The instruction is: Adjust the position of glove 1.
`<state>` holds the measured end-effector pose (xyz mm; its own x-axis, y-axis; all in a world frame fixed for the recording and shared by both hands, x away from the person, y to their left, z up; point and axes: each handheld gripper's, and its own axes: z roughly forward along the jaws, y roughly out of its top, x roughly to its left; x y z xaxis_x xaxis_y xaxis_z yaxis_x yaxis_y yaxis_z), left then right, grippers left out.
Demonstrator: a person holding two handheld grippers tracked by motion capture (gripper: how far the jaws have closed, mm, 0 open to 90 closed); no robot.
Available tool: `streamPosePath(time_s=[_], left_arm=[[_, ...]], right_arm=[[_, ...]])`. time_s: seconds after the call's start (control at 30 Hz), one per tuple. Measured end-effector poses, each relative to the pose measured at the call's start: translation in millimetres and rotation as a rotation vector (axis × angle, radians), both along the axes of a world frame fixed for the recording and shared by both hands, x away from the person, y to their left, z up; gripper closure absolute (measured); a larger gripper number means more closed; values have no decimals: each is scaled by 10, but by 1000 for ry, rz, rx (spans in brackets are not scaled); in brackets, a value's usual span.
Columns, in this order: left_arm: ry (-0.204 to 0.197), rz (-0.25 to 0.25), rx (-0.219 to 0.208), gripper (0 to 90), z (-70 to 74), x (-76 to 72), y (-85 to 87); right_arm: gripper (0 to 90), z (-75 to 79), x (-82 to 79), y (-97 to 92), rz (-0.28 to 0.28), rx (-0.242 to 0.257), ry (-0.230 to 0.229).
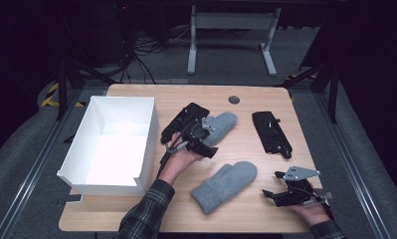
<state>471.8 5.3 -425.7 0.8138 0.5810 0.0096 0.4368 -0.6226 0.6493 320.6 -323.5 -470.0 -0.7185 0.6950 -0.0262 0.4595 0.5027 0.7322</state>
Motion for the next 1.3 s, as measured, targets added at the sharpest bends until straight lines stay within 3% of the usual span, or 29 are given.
streamPosePath(time_s=[0.17, 0.43, 0.53, 0.67, 0.83, 1.0, 1.3], left_arm=[[-15, 10, 17, 194, 16, 188, -69], [19, 25, 18, 224, -29, 432, -150], [14, 35, 32, 286, -79, 484, -175], [36, 41, 12, 371, -121, 532, -151], [59, 42, 4, 574, -145, 549, -128], [83, 52, -41, 784, -138, 578, -77], [92, 36, -73, 844, 4, 509, -50]], right_arm=[[151, 0, 2, 1, -1, 0, 0], [151, 0, 2, 2, -1, 1, 0], [151, 0, 2, 2, -1, 1, 0], [151, 0, 2, 2, -1, 1, 0], [150, 0, 2, 3, -1, 0, 0], [150, -1, 3, 5, -3, 0, -1], [150, -1, 4, 7, -3, 0, -1]])
